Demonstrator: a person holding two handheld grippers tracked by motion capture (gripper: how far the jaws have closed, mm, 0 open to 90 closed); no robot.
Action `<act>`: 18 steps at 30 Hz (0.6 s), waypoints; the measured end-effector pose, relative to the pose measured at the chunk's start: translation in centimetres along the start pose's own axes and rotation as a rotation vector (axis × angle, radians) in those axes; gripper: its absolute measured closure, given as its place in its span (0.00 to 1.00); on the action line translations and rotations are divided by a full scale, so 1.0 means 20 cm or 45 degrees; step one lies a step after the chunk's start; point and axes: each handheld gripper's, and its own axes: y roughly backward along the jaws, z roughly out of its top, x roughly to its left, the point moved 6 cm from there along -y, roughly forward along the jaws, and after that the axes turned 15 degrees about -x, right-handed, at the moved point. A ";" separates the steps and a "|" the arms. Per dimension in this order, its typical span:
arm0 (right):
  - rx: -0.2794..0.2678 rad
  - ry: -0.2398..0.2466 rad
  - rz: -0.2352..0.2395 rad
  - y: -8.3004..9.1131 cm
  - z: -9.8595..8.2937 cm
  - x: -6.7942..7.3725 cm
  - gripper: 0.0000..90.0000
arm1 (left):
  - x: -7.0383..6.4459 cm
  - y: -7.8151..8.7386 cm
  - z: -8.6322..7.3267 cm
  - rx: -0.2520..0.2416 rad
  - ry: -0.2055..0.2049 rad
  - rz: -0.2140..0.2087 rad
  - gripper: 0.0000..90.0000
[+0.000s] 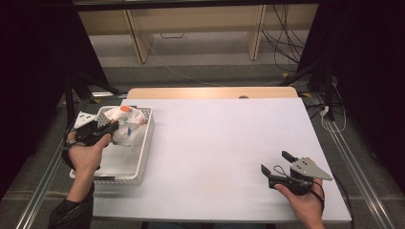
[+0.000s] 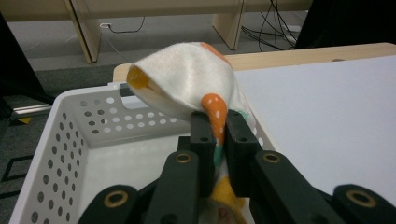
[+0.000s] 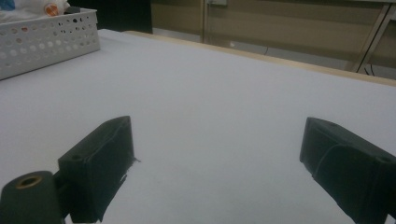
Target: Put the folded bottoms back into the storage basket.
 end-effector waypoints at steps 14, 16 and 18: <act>-0.015 -0.003 0.004 0.00 0.00 0.00 0.12 | -0.03 -0.02 -0.05 0.041 -0.008 -0.015 0.92; 0.000 0.001 0.000 0.00 0.00 0.00 0.12 | -0.03 -0.02 -0.05 0.045 -0.009 -0.015 0.92; 0.000 0.001 0.000 0.00 0.00 0.00 0.12 | -0.03 -0.02 -0.06 0.046 -0.007 -0.014 0.92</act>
